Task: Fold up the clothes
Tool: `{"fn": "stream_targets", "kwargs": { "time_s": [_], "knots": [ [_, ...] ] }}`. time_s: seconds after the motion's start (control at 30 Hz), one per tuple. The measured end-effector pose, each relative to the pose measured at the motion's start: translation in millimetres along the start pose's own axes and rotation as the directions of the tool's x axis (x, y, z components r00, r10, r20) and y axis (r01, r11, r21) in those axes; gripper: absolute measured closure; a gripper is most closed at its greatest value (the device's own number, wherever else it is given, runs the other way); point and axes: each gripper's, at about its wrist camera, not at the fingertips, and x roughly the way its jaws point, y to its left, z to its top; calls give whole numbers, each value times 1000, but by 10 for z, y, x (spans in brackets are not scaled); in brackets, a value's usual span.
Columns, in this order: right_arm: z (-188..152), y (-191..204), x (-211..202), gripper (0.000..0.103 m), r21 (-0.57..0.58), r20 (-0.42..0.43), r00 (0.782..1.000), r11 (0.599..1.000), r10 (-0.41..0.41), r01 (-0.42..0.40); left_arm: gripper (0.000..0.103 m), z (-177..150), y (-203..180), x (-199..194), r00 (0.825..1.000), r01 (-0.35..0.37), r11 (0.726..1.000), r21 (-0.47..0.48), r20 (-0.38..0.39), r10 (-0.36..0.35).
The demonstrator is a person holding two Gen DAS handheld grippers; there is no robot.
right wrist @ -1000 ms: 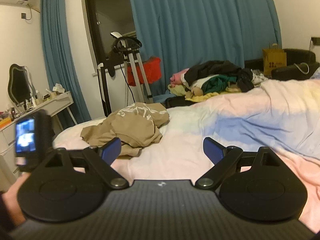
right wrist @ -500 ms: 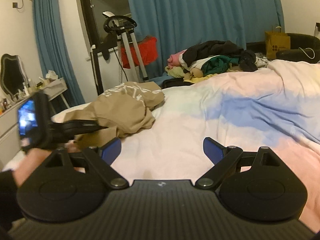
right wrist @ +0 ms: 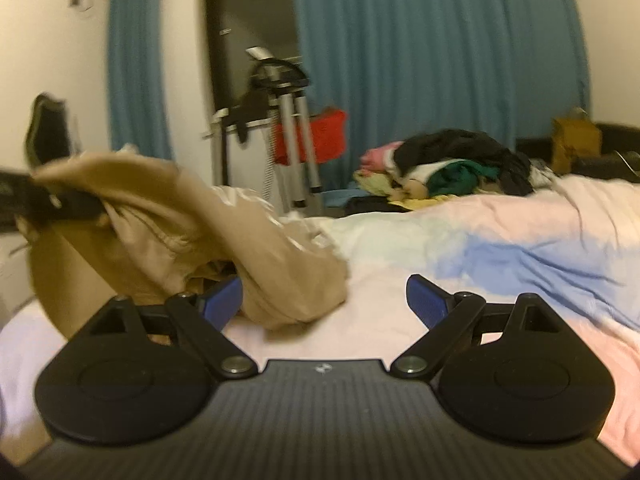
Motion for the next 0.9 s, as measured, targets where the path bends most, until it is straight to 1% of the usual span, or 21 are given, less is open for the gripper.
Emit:
{"fn": "stream_targets", "kwargs": {
  "time_s": [0.13,0.23,0.27,0.33,0.43,0.5,0.57,0.6,0.67,0.7,0.73,0.77,0.83,0.9],
  "knots": [
    [-152,247,-117,13,-22,-95,994,998,54,-56,88,-33,155,-294,1000,5,998,-66,14,-4],
    [-307,393,-39,13,-40,-175,982,996,71,-79,88,11,306,-384,999,17,990,-143,43,-11],
    [-347,441,26,13,-65,-188,980,994,69,-83,88,33,358,-402,999,23,985,-170,51,-15],
    [-420,538,173,13,-125,-209,976,988,62,-89,87,59,437,-406,997,26,981,-193,70,-13],
    [-470,610,401,13,-179,-191,981,982,27,-62,87,53,530,-391,996,13,980,-200,88,5],
    [-490,623,556,13,-183,-173,985,982,10,-42,87,29,628,-362,996,17,970,-243,90,5],
    [-511,639,719,14,-198,-154,988,980,-3,-28,87,16,700,-329,995,17,966,-258,98,9],
    [-511,638,786,17,-203,-147,989,979,-1,-30,87,10,735,-313,995,16,964,-265,103,11],
    [-471,603,849,46,-189,-121,993,981,15,-38,87,-1,796,-281,994,10,961,-275,112,22],
    [-426,567,836,55,-168,-97,995,985,26,-42,87,-1,821,-269,993,8,960,-280,116,25],
    [-381,530,823,70,-147,-73,997,988,37,-47,87,1,846,-257,992,7,959,-284,120,29],
    [-320,503,779,80,-138,-45,998,989,45,-51,87,2,870,-246,992,5,958,-288,124,32],
    [-175,440,649,83,-114,13,998,992,61,-59,87,17,894,-262,990,11,956,-292,136,30],
    [-12,359,485,85,-74,66,995,995,78,-73,87,32,883,-303,989,22,958,-287,147,21]
  ]
}}
